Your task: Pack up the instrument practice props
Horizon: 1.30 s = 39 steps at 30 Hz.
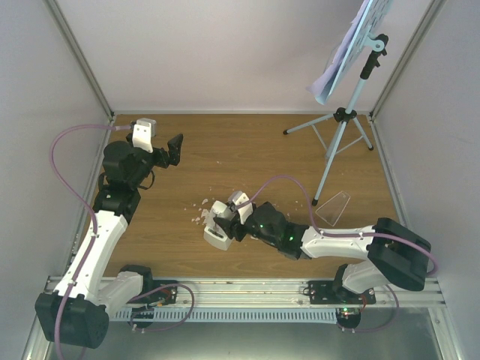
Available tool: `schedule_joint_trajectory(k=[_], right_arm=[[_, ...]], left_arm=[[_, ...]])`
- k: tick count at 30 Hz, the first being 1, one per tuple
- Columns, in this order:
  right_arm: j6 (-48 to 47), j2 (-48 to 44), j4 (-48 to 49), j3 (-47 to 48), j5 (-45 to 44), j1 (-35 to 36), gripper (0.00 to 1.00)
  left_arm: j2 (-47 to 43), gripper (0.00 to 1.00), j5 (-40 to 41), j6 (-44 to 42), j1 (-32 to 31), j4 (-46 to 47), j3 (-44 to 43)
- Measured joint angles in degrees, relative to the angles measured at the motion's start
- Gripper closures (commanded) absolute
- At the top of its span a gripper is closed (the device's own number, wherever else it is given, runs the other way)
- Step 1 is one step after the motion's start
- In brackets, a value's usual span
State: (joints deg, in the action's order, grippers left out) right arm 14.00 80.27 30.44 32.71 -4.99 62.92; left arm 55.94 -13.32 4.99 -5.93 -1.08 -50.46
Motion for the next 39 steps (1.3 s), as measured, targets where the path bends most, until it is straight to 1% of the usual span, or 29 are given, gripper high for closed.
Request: schedule_joint_trajectory(k=[5, 12, 15, 19, 22, 25, 27, 28, 31, 33, 34, 36, 39], right_arm=[[-0.02, 0.00, -0.11, 0.00, -0.13, -0.13, 0.30], [0.04, -0.02, -0.92, 0.11, -0.57, -0.26, 0.20], [0.00, -0.02, -1.40, 0.26, -0.79, -0.28, 0.14], [-0.02, -0.11, -2.21, 0.33, -0.96, -0.37, 0.04], [-0.31, -1.05, -3.45, 0.52, -0.63, -0.42, 0.01], [-0.79, -3.89, -7.63, 2.16, -0.13, -0.48, 0.01], [-1.57, -7.34, -12.37, 4.17, -0.31, -0.46, 0.00], [-1.97, -10.71, -16.35, 5.90, -1.31, -0.48, 0.01], [-2.12, -17.62, -22.64, 8.61, -5.60, -1.01, 0.00], [-1.16, -22.84, -27.08, 9.73, -9.07, -3.52, 0.00], [-0.24, -24.90, -29.40, 10.01, -10.43, -6.05, 0.00], [2.43, -27.12, -34.47, 10.08, -13.11, -13.29, 0.00], [7.52, -26.51, -41.72, 9.55, -14.43, -23.47, 0.00]], left_arm=[[0.00, 0.01, -0.04, 0.00, 0.00, 0.02, 0.00], [0.00, 0.01, -0.20, 0.00, 0.00, 0.02, 0.00], [0.00, 0.01, -0.26, 0.00, 0.00, 0.02, 0.00], [0.00, 0.01, -0.35, 0.00, 0.00, 0.02, 0.00], [-0.02, 0.01, -0.35, -0.02, 0.00, 0.02, 0.00], [-0.02, 0.01, -0.33, -0.02, 0.00, 0.00, 0.00], [-0.02, 0.01, -0.33, -0.02, 0.00, 0.00, 0.00], [-0.02, 0.01, -0.33, -0.02, 0.00, 0.00, 0.00], [-0.07, 0.01, -0.33, -0.02, 0.00, 0.00, 0.00], [-0.15, 0.01, -0.33, -0.02, 0.00, 0.00, 0.00], [-0.24, 0.01, -0.33, -0.02, 0.00, -0.02, 0.00], [-0.37, 0.01, -0.31, -0.02, 0.00, 0.00, 0.00], [-0.46, 0.01, -0.09, -0.02, 0.00, -0.02, 0.00]])
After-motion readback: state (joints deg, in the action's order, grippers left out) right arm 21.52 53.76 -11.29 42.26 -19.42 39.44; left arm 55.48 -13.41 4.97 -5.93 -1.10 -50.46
